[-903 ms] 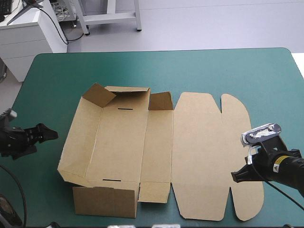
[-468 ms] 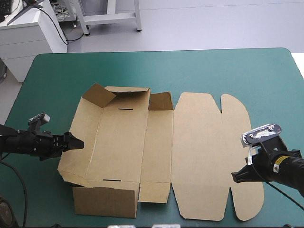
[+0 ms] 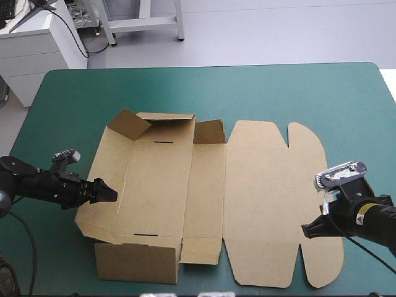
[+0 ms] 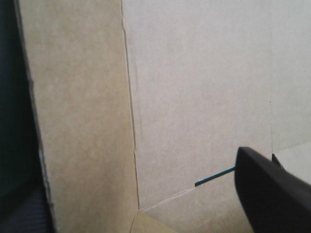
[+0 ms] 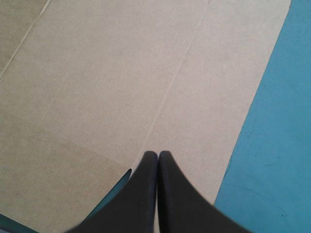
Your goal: Fold the box
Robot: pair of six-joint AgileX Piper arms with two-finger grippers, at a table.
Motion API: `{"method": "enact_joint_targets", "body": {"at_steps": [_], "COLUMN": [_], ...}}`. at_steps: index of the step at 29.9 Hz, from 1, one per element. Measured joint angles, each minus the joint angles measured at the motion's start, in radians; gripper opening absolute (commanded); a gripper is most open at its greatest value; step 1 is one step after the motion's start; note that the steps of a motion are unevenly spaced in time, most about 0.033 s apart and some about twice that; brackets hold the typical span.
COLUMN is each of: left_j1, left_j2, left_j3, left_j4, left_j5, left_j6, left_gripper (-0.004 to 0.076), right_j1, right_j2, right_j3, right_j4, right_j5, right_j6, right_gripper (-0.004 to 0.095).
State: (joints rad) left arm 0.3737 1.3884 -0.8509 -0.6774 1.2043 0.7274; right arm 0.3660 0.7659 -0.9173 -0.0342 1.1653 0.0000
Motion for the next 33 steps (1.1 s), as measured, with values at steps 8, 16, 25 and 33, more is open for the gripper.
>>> {"method": "enact_joint_targets", "body": {"at_steps": [8,16,25,33], "left_j1": [0.0,0.0,0.0,0.0], "left_j2": [0.0,0.022,0.102,0.107], "left_j3": [0.0,0.0,0.0,0.0], "left_j4": [0.027,0.029,0.029,0.029], "left_j5": [-0.002,-0.003,-0.005,-0.011], "left_j6": [-0.04,-0.045,-0.056,-0.041], "left_gripper": [0.0041,0.0032,-0.0008,-0.0008], "right_j1": [0.0,0.0,0.0,0.0], "right_j2": [0.0,0.0,-0.001,-0.012], "right_j3": [0.0,0.0,0.0,0.0], "right_j4": [0.0,0.0,0.0,0.0], "right_j5": [0.0,0.0,0.007,0.008], "right_j6": [0.0,0.0,0.0,0.0], "right_gripper": [-0.0019,-0.0019,-0.0019,-0.0019]}}
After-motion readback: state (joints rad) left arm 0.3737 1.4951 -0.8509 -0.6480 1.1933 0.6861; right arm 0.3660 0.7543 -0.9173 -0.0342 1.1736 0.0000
